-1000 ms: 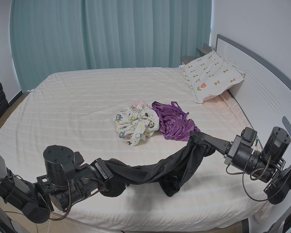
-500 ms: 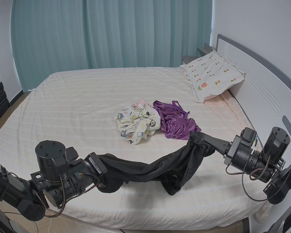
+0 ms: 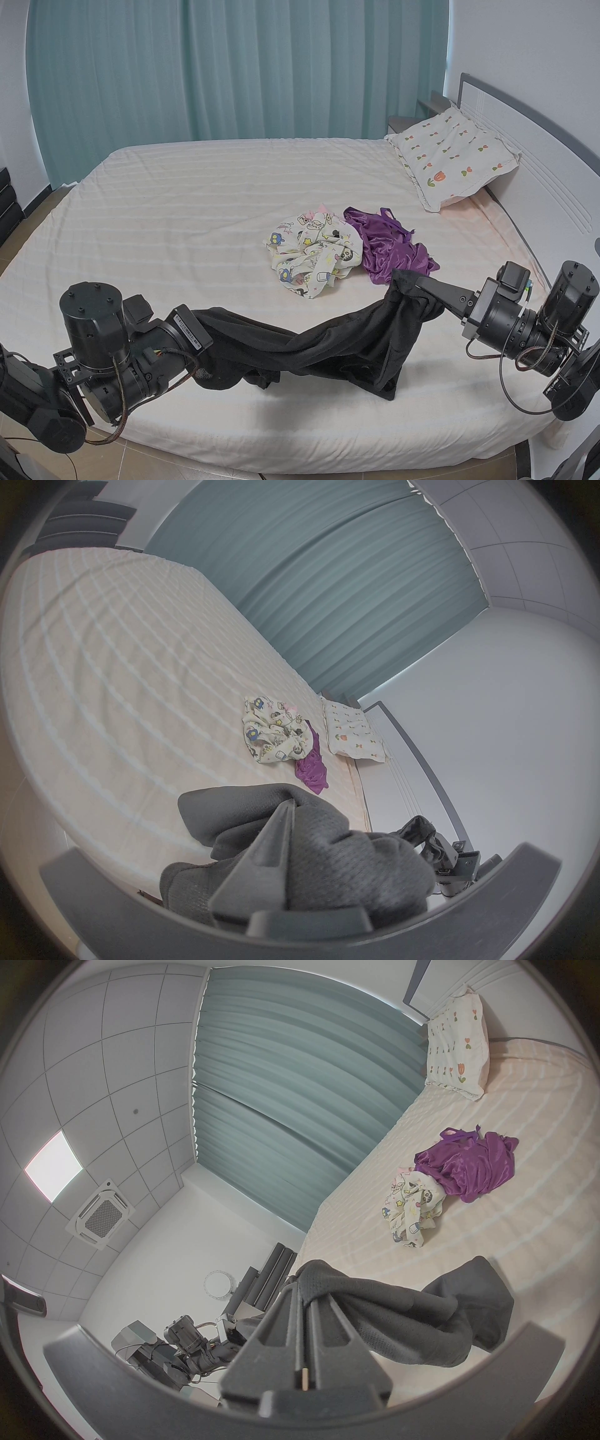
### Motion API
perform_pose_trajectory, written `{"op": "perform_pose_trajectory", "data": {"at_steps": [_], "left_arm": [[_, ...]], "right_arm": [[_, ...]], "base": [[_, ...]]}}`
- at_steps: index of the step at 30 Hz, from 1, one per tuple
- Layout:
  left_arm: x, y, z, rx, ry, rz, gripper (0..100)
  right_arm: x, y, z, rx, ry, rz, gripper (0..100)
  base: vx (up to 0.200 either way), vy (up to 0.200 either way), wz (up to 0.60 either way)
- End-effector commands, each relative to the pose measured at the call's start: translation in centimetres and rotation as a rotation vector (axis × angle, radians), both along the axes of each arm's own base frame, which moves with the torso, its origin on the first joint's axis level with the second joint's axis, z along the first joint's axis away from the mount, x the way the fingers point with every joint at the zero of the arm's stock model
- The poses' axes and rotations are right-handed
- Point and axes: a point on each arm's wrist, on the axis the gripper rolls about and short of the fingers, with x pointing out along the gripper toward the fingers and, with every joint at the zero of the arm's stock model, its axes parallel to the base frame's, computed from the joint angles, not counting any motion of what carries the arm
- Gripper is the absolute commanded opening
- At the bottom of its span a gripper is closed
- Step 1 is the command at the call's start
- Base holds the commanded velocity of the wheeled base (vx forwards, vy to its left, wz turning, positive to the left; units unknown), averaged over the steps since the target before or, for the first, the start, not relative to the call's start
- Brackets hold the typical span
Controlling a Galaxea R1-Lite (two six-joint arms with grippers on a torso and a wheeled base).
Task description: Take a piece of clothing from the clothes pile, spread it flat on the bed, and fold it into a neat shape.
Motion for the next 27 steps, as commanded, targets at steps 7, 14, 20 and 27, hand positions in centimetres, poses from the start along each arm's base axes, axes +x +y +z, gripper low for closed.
{"op": "perform_pose_trajectory", "data": {"at_steps": [7, 14, 20, 27], "left_arm": [[-0.20, 0.14, 0.56, -0.013, -0.019, 0.001, 0], [0.20, 0.52, 0.70, -0.015, -0.027, 0.025, 0], [0.22, 0.56, 0.70, -0.015, -0.027, 0.026, 0], [0.25, 0.53, 0.62, -0.014, -0.024, 0.023, 0]], "right_arm": [[-0.21, 0.10, 0.22, 0.005, -0.011, 0.008, 0], [-0.32, 0.17, 0.33, 0.005, -0.017, 0.012, 0], [-0.49, 0.38, 0.40, 0.008, -0.018, 0.023, 0], [-0.68, 0.74, 0.37, 0.007, -0.017, 0.039, 0]], "base": [[0.000, 0.200, 0.00], [0.000, 0.200, 0.00], [0.000, 0.200, 0.00], [0.000, 0.200, 0.00]]}}
